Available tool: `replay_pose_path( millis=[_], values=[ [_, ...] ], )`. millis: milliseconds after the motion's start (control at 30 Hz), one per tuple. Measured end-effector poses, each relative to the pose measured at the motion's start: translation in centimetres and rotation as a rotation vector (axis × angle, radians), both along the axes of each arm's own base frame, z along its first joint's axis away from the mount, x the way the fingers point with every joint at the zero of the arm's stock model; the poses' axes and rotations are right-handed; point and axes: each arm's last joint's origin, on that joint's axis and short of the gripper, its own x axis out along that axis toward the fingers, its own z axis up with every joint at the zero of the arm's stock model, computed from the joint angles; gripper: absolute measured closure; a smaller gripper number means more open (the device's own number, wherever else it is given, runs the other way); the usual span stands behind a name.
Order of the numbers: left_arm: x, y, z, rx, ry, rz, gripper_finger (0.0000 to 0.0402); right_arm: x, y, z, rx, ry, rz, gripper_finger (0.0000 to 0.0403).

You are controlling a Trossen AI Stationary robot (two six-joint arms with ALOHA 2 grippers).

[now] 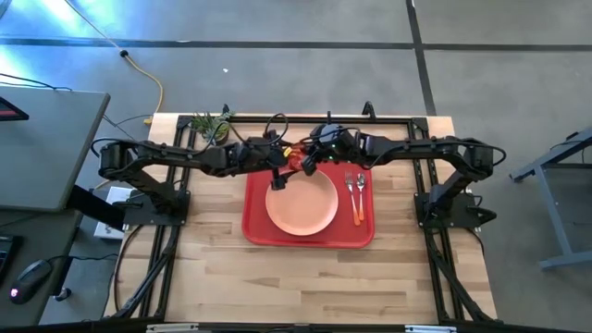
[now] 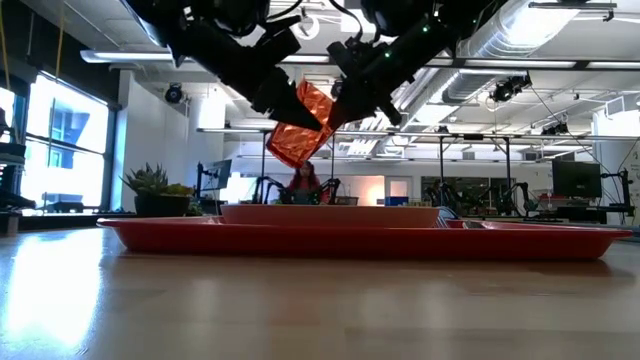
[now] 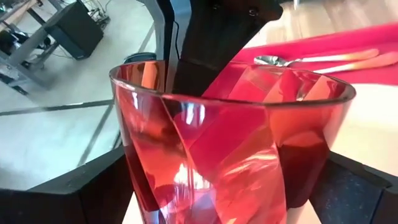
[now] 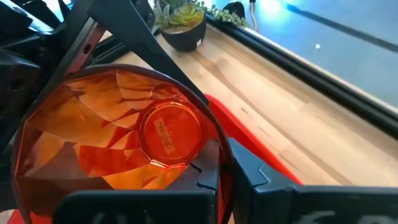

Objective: Pick and place plate/cup/fork/spoon on tray
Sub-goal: Put the brown cup on the red tray

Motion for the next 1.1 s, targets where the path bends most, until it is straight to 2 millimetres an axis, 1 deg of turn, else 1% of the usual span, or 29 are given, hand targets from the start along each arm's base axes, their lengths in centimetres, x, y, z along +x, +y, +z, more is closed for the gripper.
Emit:
replay_pose_path(
  millis=[100,233,367,467,633,800,933,1100],
  values=[
    [-0.2,0.1,-0.6,-0.080,-0.055,-0.031,0.0023,-0.1,0.1,-0.1,0.002,0.014,0.016,0.0388],
    [-1.0,0.4,-1.7,-0.145,-0.191,-0.048,0.0025,-0.1,0.1,-0.2,-0.027,0.026,0.011,0.0362],
    [-2.6,1.5,-3.2,-0.172,-0.286,0.011,0.0026,0.0,-0.2,0.0,-0.097,0.028,-0.016,0.0335],
    [-3.8,2.2,-4.3,-0.182,-0.334,0.065,0.0027,0.0,-0.4,0.2,-0.127,0.021,-0.044,0.0323],
    [-5.5,2.6,-5.5,-0.212,-0.397,0.116,0.0027,0.2,-0.4,0.5,-0.170,-0.003,-0.074,0.0314],
    [-7.5,2.1,-6.6,-0.206,-0.502,0.134,0.0027,0.0,-0.1,0.3,-0.169,0.028,-0.116,0.0313],
    [-8.7,1.7,-7.4,-0.155,-0.500,0.161,0.0027,0.2,0.6,0.3,-0.176,0.030,-0.106,0.0313],
    [-9.1,1.7,-8.4,-0.130,-0.444,0.180,0.0027,0.3,1.1,0.3,-0.176,0.028,-0.092,0.0313]
  ],
)
